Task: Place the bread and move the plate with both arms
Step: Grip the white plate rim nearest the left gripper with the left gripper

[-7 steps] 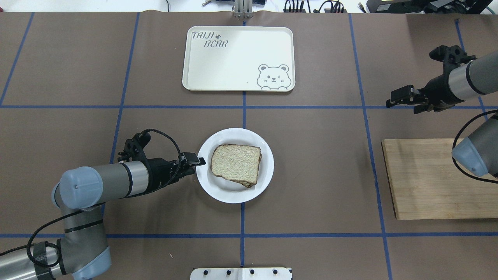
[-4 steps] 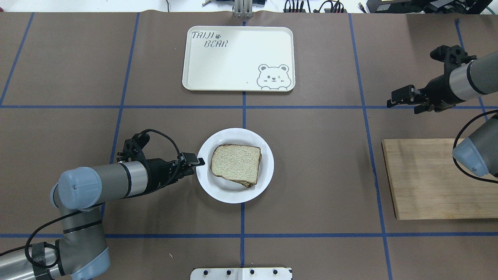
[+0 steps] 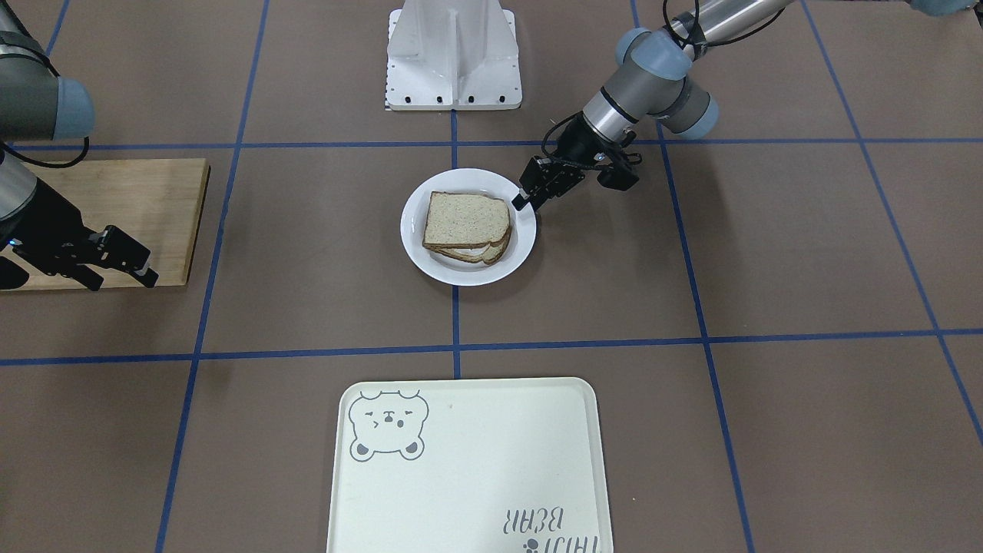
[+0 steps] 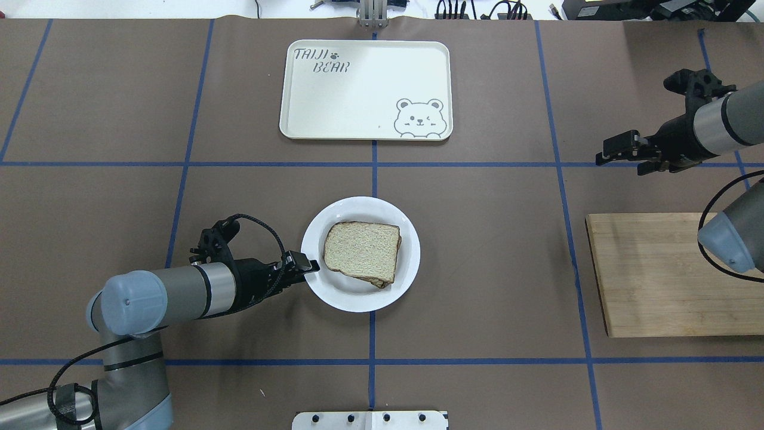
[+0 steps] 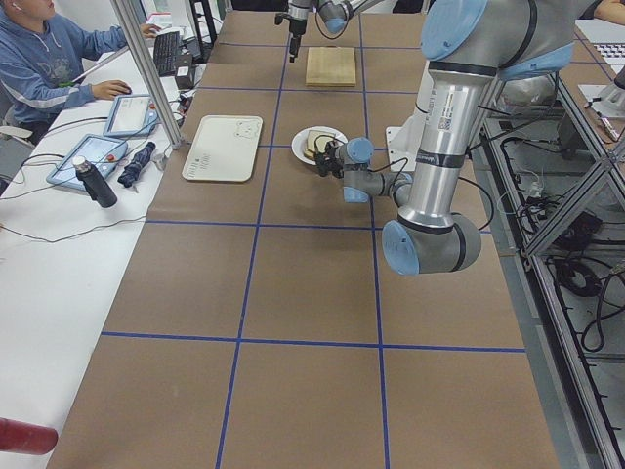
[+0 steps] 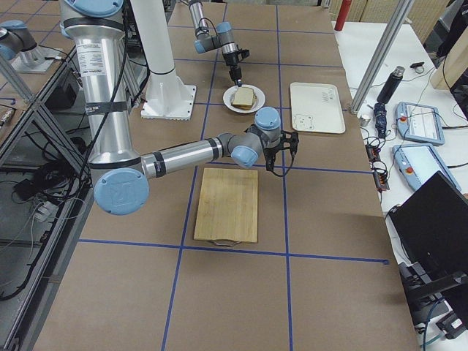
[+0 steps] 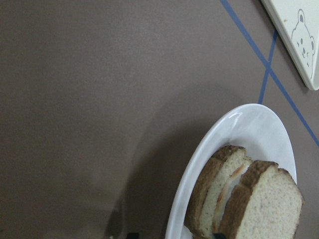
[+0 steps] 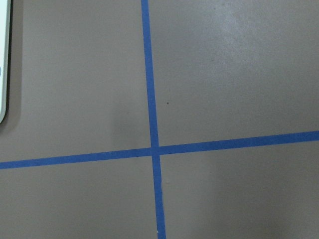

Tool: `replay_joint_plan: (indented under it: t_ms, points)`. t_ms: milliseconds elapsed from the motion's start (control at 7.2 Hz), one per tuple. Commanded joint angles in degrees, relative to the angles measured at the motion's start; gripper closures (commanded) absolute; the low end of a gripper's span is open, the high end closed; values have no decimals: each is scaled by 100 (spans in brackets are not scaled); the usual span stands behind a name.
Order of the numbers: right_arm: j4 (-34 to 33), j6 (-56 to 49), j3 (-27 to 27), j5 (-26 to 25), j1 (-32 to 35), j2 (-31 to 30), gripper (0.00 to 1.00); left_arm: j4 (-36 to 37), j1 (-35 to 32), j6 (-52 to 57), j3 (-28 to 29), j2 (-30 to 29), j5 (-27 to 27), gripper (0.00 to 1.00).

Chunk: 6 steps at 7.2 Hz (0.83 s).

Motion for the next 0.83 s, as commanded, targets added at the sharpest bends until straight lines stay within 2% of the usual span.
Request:
replay_joint_plan:
  t_ms: [0, 278, 417, 556, 694]
  points:
    - [0, 25, 42, -3, 2, -34, 0, 0, 43, -9, 4, -30, 1, 67]
    - [0, 25, 33, 6, -7, -34, 0, 0, 43, -9, 4, -48, 1, 68]
    - [0, 25, 24, -3, -15, -25, 0, 0, 43, -9, -4, -57, 1, 88]
    - [0, 25, 15, -3, -24, -25, 0, 0, 43, -9, -48, -57, 1, 100]
    - [0, 25, 24, -3, -24, -16, 0, -9, 43, -9, -74, -57, -8, 100]
